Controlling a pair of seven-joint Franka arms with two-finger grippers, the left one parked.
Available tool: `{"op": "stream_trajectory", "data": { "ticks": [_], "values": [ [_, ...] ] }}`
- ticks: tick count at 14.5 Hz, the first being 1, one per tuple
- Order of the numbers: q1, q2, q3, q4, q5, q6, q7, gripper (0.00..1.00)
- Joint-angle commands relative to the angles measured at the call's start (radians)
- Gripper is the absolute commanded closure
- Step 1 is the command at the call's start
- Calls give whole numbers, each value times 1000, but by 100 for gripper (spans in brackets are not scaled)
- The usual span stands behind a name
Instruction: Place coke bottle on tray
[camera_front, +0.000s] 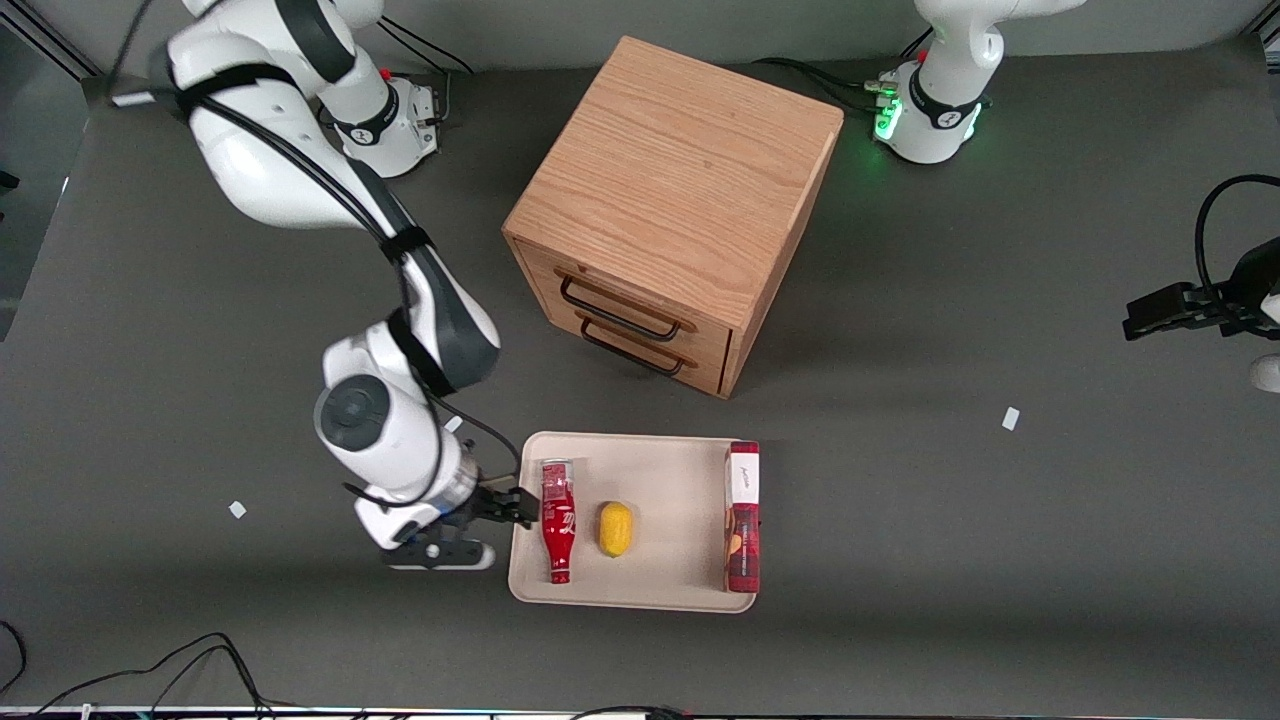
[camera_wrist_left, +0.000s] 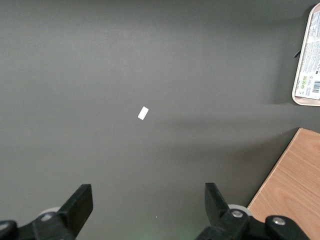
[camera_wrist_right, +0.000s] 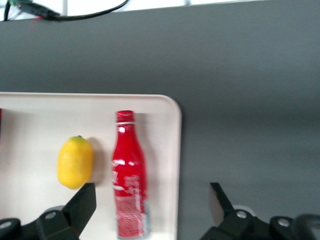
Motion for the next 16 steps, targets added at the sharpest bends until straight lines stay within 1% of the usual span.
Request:
{"op": "stream_trajectory", "data": {
  "ticks": [1, 3, 5, 8, 10, 12, 14, 16],
  "values": [
    [-17, -302, -64, -366, 21, 13, -48, 0],
    [-28, -461, -113, -532, 68, 8, -114, 0],
    [-28, -612, -159, -670, 73, -2, -151, 0],
    [-28, -771, -228, -773, 73, -106, -179, 0],
    [-35, -860, -246, -806, 73, -189, -185, 0],
    [-42, -925, -291, -797, 73, -315, -249, 0],
    [-43, -988, -299, -798, 69, -379, -259, 0],
    [-40, -1007, -302, -783, 56, -413, -260, 0]
  ]
}}
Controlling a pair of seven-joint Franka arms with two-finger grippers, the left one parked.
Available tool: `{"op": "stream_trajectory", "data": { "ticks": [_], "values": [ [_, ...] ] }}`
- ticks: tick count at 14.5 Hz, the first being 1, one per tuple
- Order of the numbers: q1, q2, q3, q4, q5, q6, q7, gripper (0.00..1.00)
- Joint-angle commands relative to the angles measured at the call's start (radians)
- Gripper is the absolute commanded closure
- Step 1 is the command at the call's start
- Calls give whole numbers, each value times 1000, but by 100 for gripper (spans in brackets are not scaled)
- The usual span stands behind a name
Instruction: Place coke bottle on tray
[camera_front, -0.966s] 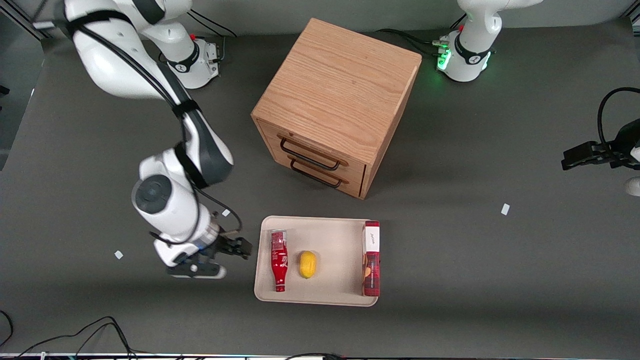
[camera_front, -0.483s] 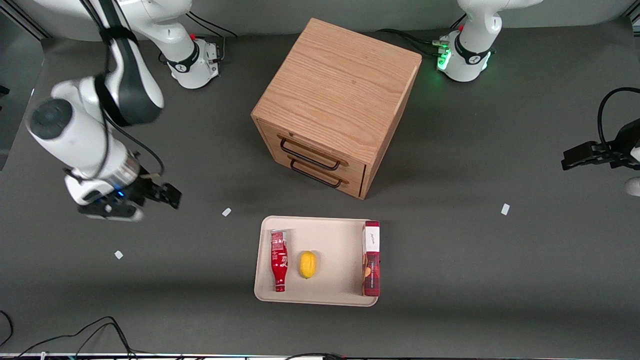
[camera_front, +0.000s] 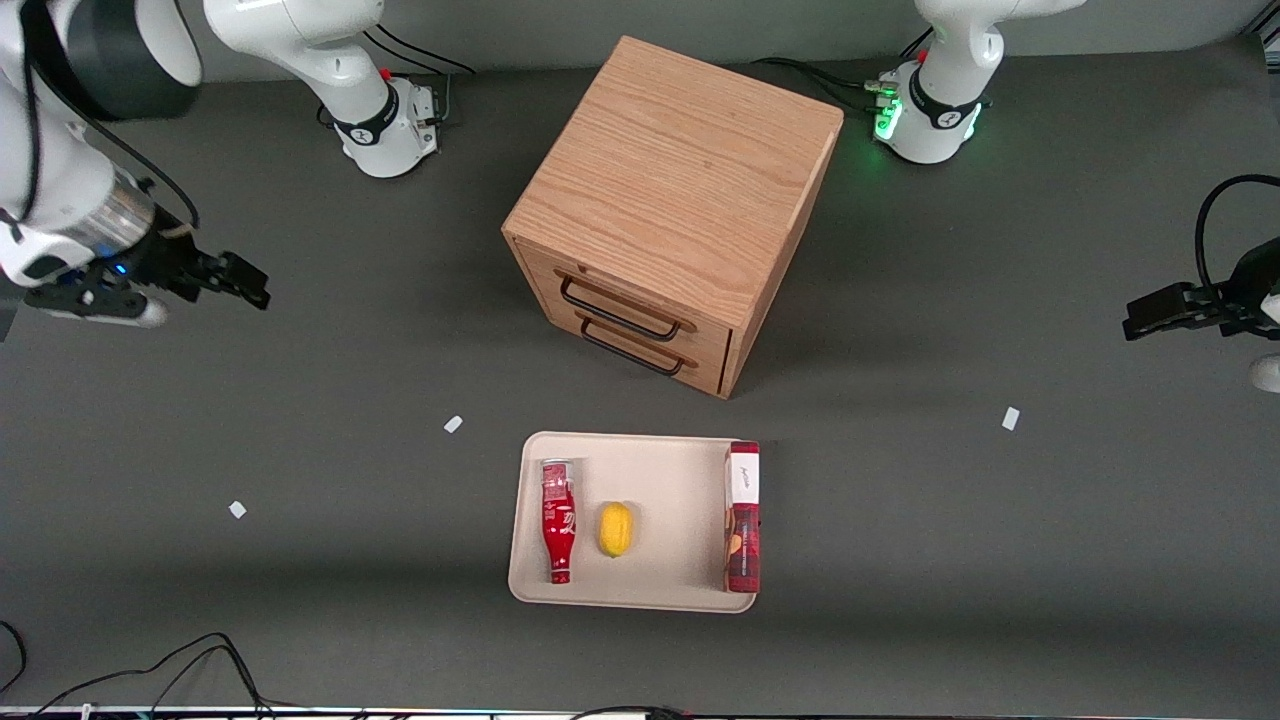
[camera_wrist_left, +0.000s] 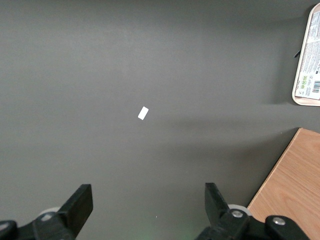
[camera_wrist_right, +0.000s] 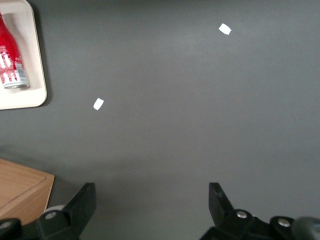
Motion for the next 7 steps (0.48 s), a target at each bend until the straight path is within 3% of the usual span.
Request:
{"op": "stream_trajectory", "data": {
  "ticks": [1, 7],
  "values": [
    [8, -38, -2, -3, 5, -45, -24, 0],
    [15, -15, -2, 82, 7, -109, -4, 0]
  ]
}}
